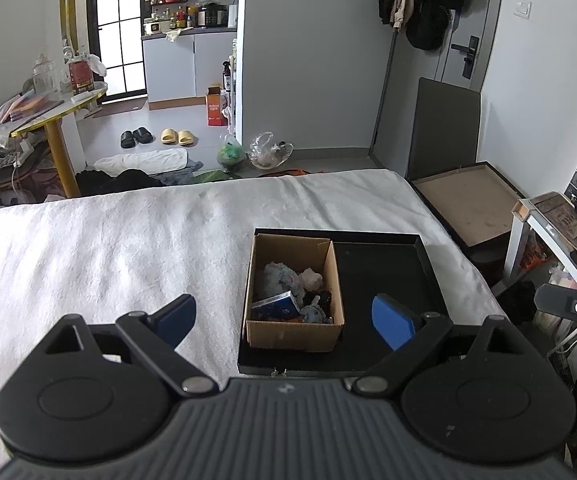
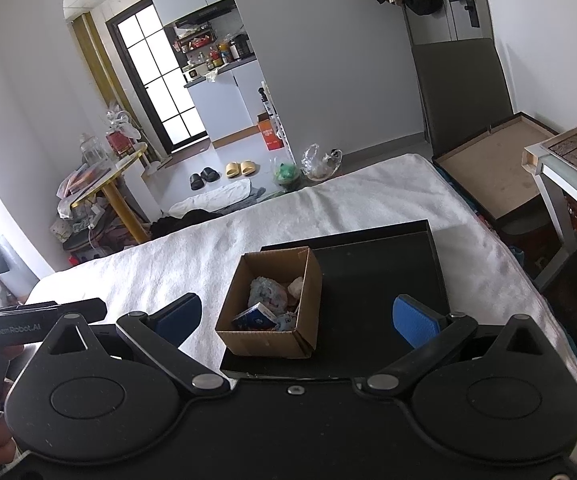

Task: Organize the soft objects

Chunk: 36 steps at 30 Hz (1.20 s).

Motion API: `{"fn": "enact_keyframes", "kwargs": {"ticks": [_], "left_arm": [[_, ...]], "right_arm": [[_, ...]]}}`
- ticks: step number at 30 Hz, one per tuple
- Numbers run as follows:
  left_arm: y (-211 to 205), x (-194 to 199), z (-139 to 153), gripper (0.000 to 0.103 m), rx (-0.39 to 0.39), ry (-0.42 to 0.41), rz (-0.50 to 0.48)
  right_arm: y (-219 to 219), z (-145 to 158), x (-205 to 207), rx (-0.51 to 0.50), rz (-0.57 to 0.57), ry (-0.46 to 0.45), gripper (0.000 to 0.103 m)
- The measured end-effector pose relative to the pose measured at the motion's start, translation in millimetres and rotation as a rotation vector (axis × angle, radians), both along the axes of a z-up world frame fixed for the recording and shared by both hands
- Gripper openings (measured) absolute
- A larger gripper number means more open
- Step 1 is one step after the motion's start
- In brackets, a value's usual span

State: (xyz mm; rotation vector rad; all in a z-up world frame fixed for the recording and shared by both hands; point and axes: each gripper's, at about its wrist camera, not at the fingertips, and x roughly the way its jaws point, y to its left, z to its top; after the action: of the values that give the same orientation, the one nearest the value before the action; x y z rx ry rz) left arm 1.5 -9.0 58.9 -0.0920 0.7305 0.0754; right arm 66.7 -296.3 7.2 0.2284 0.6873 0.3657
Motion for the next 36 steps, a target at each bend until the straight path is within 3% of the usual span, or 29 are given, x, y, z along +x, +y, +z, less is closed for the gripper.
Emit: {"fn": "enact_keyframes", "kwargs": {"ticks": [36], "left_arm": [[-22,-6,-8,0.094,-0.016,-0.004,-0.049]], "right_arm": [[-11,-1,-12,-0.036,-0.049,-0.005,0.103]]}}
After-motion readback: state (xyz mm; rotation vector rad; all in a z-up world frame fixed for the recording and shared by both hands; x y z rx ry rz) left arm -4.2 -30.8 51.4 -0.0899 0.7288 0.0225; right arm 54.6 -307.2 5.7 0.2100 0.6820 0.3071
